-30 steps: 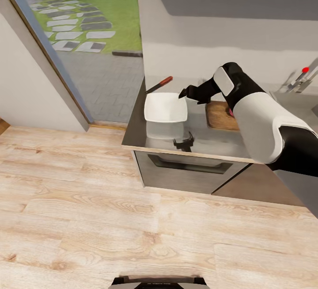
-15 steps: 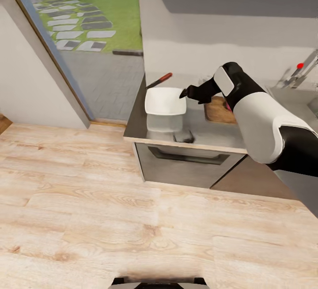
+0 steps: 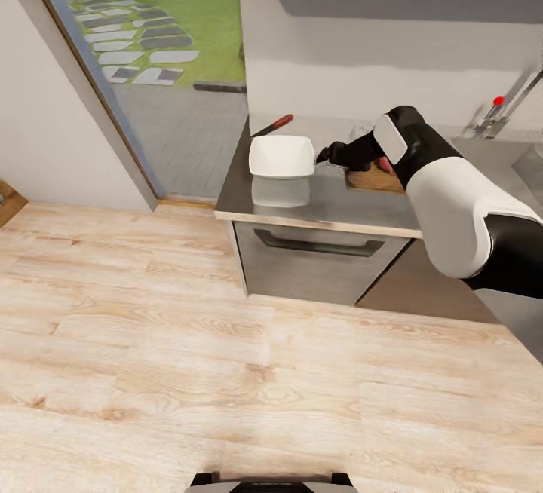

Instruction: In the kitchen, take the Vidalia onion out of the sink, dice it on the chopping board with the paring knife, put the diced onion into the bowl on the countertop, then place both the paring knife and the chopping board into the sink.

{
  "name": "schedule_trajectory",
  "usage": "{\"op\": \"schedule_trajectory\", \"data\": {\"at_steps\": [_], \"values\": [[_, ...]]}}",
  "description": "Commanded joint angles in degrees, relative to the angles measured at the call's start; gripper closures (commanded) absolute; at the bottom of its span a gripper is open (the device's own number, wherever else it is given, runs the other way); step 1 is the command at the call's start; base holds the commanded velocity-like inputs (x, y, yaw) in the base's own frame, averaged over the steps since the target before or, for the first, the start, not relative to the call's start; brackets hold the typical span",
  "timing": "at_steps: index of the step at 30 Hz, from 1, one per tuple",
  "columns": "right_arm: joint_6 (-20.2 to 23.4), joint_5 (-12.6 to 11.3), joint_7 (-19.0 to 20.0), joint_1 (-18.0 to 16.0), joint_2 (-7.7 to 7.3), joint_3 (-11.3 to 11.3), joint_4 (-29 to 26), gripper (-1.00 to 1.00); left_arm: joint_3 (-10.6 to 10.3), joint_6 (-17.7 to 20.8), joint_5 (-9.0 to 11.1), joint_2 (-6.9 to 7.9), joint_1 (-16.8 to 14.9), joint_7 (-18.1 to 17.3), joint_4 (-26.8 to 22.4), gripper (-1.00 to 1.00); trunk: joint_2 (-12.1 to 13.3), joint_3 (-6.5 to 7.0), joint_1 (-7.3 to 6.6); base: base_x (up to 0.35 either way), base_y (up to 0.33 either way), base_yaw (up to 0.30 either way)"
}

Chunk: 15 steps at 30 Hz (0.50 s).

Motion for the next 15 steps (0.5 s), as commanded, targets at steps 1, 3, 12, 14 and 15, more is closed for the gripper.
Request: {"op": "schedule_trajectory", "data": {"at_steps": [1,3,12,14,15], "values": [[-0.91,0.22,-0.04,-0.01,-0.12,-0.21,-0.04,-1.0,-0.5,-0.08,0.51,0.01,0.04,0.21,-0.12,-1.0,-0.09,-0.07,0.03,-0.019,0.0,0.0],[-4.37,1.96,-0.01,0.05,-0.37,-0.16,-0.04,-1.0,-0.5,-0.08,0.5,-0.05,0.05,0.2,-0.16,-1.0,-0.09,-0.07,0.03,-0.011,0.0,0.0],[-21.85,13.28,1.94,1.63,-0.59,-0.1,-0.04,-1.0,-0.5,-0.09,0.5,-0.19,-0.02,0.2,-0.27,-1.0,-0.09,-0.07,0.03,-0.002,0.0,0.0],[-24.23,13.78,2.51,2.19,-0.57,-0.1,-0.04,-1.0,-0.5,-0.09,0.5,-0.2,-0.02,0.21,-0.28,-1.0,-0.09,-0.07,0.03,0.0,0.0,0.0],[-26.2,14.05,3.14,2.68,-0.52,-0.06,-0.16,-1.0,-0.5,-0.08,0.52,-0.18,-0.02,0.23,-0.28,-1.0,-0.09,-0.07,0.03,0.0,0.0,0.0]]}}
